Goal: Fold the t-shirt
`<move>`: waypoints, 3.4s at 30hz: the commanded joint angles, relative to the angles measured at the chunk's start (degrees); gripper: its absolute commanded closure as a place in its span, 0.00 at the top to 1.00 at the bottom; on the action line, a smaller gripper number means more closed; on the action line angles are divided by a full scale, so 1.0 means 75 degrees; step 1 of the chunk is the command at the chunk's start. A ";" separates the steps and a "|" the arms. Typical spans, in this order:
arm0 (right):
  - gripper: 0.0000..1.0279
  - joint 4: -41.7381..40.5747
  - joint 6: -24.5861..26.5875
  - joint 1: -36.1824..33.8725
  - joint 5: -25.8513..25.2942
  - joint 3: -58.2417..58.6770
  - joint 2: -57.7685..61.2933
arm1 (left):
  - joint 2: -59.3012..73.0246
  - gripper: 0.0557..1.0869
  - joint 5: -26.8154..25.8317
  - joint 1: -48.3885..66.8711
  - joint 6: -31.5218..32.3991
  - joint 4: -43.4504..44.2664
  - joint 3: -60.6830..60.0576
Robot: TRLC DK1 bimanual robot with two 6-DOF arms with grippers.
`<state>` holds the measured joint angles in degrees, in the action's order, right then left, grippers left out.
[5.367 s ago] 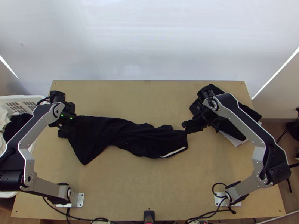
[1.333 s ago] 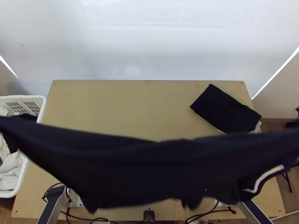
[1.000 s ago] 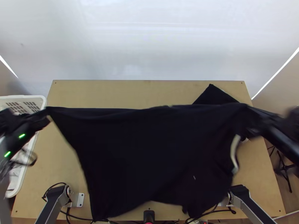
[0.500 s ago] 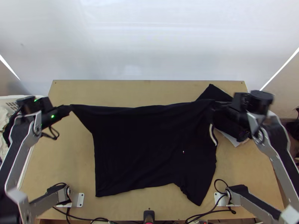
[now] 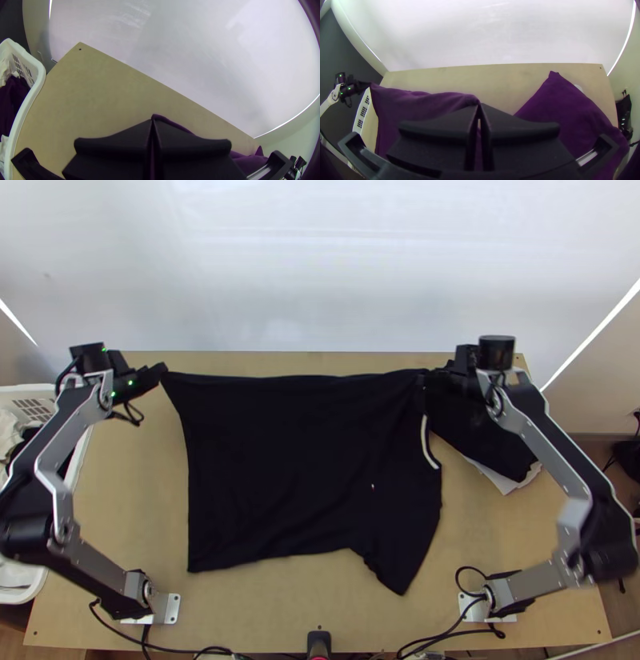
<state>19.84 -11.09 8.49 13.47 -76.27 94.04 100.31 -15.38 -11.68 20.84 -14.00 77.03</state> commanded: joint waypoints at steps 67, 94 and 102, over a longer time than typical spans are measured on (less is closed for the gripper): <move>0.42 0.4164 -0.0501 0.1106 0.0430 0.3150 -0.0867 | -0.3180 0.95 0.1300 0.1898 -0.1255 -0.4145 -0.0088; 0.03 0.3930 -0.0619 0.1247 0.0465 0.3173 -0.0914 | -0.3414 0.95 0.2882 0.3339 -0.3189 -0.8786 -0.1951; 0.03 0.3930 -0.0619 0.1223 0.0465 0.3126 -0.0972 | -0.3391 0.94 0.2847 0.3679 -0.3212 -0.8645 -0.3205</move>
<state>49.36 -15.70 17.87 16.97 -52.53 87.24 74.91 5.23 13.54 -2.44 -78.91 59.66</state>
